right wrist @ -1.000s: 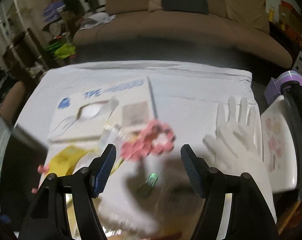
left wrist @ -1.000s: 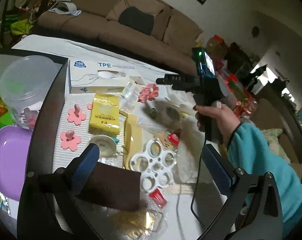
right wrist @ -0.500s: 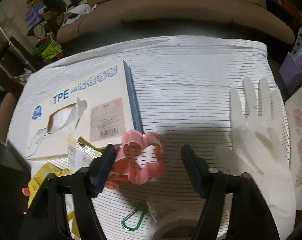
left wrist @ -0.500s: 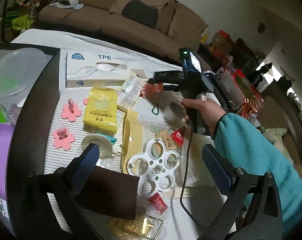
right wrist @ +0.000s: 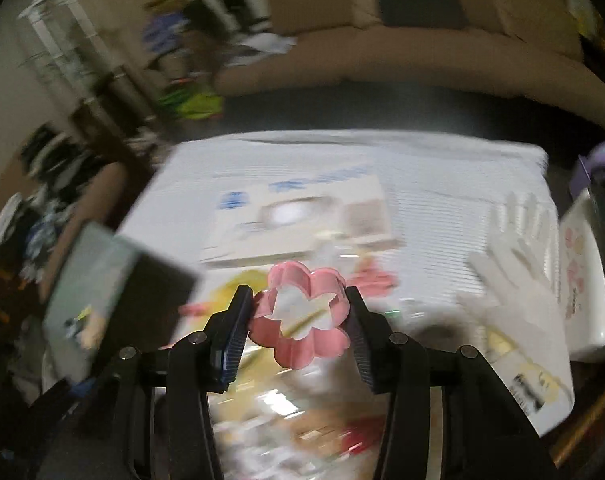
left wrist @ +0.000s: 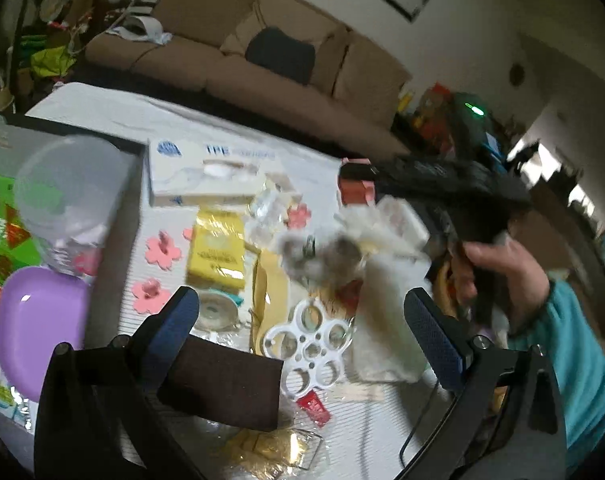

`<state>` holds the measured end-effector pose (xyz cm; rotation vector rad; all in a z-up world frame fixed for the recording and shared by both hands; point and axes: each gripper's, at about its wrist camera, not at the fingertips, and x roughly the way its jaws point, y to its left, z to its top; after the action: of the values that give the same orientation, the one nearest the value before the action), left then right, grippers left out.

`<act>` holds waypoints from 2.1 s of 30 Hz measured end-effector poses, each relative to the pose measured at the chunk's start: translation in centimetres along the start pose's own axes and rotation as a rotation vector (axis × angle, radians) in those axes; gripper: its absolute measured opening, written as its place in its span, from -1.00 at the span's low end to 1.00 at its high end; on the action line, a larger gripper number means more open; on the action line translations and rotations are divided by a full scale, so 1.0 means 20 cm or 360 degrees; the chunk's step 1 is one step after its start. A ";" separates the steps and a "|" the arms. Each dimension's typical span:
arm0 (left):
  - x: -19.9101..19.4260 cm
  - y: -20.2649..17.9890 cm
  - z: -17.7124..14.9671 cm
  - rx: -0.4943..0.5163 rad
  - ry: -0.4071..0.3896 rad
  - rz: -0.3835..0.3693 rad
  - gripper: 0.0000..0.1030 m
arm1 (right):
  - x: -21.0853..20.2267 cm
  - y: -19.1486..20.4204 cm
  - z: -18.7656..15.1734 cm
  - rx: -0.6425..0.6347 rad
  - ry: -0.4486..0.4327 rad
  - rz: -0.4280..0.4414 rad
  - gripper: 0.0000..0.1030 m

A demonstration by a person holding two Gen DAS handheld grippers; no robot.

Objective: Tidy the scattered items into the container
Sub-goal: 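Carry the cutter into the box and drop it onto the purple plate, then move the right gripper back and grasp the small pink flower piece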

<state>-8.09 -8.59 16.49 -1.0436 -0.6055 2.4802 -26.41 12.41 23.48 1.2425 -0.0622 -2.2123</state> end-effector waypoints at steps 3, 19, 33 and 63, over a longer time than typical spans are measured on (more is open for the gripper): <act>-0.14 0.14 0.06 -0.0082 -0.0061 0.0068 1.00 | -0.08 0.32 0.00 -0.0146 0.0009 0.0128 -0.07; -0.53 0.87 0.11 -0.0401 -0.0046 0.0560 0.96 | 0.59 1.32 -0.24 -0.0582 0.0468 0.0263 -0.07; -0.54 0.98 0.06 -0.0561 -0.0002 0.0410 0.97 | 0.92 1.48 -0.42 -0.0812 0.0703 -0.0041 0.15; -0.26 0.82 0.05 -0.0494 0.0165 0.0370 0.97 | 0.91 0.69 -0.16 -0.0465 0.0335 -0.0282 -0.22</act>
<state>-8.24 -25.09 11.54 -1.4217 -0.9035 2.5599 -24.45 -7.55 12.17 1.3459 0.4536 -2.1258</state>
